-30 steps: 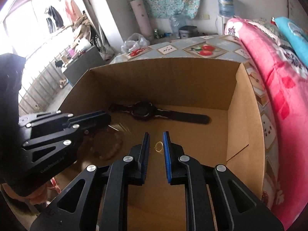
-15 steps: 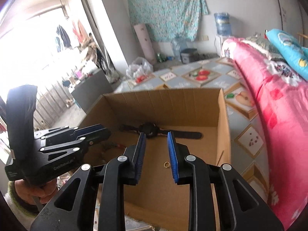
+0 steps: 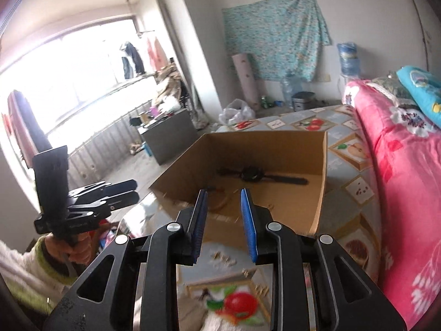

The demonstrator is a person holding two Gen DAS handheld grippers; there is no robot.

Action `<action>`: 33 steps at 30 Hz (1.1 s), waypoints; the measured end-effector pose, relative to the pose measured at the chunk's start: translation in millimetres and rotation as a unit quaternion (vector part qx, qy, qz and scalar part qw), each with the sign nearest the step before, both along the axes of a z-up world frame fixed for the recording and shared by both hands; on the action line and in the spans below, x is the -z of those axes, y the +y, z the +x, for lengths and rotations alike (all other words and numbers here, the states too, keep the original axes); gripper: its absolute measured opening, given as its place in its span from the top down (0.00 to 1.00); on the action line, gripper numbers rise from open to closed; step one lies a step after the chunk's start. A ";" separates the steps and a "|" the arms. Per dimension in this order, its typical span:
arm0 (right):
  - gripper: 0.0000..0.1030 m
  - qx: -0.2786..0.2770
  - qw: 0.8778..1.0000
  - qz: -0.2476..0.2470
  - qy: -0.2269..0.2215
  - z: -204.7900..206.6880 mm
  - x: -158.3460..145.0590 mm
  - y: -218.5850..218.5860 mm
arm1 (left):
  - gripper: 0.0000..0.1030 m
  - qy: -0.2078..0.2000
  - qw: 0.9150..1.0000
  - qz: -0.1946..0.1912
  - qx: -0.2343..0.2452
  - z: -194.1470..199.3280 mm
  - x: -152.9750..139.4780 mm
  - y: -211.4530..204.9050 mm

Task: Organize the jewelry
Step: 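Withdraw both grippers from the box back toward the table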

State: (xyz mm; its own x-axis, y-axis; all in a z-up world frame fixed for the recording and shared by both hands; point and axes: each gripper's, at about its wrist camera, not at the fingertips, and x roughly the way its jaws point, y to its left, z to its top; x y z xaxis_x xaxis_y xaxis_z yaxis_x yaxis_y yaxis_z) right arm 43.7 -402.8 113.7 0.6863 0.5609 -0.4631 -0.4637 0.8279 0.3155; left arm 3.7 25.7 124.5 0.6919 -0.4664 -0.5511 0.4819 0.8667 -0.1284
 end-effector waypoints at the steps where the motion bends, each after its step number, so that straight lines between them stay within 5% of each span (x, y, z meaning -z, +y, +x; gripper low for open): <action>1: 0.76 -0.002 1.000 0.002 0.002 -4.8 4.6 -0.5 | 0.53 0.002 1.000 0.003 0.004 -2.8 3.9 -1.4; 7: 0.76 0.006 0.996 0.038 0.085 -12.5 61.1 8.4 | 0.52 0.033 0.997 0.068 0.015 -10.5 57.4 -34.7; 13: 0.81 0.015 0.989 0.022 0.144 -3.2 108.2 33.8 | 0.54 0.055 0.987 0.151 0.030 12.0 109.1 -67.7; 23: 0.81 0.009 0.986 0.031 0.161 19.0 120.0 42.5 | 0.82 0.081 0.982 0.154 0.069 42.0 129.9 -91.2; 33: 0.81 0.015 0.986 0.033 0.164 7.7 124.6 43.1 | 0.94 0.079 0.980 0.160 0.088 42.9 129.7 -99.9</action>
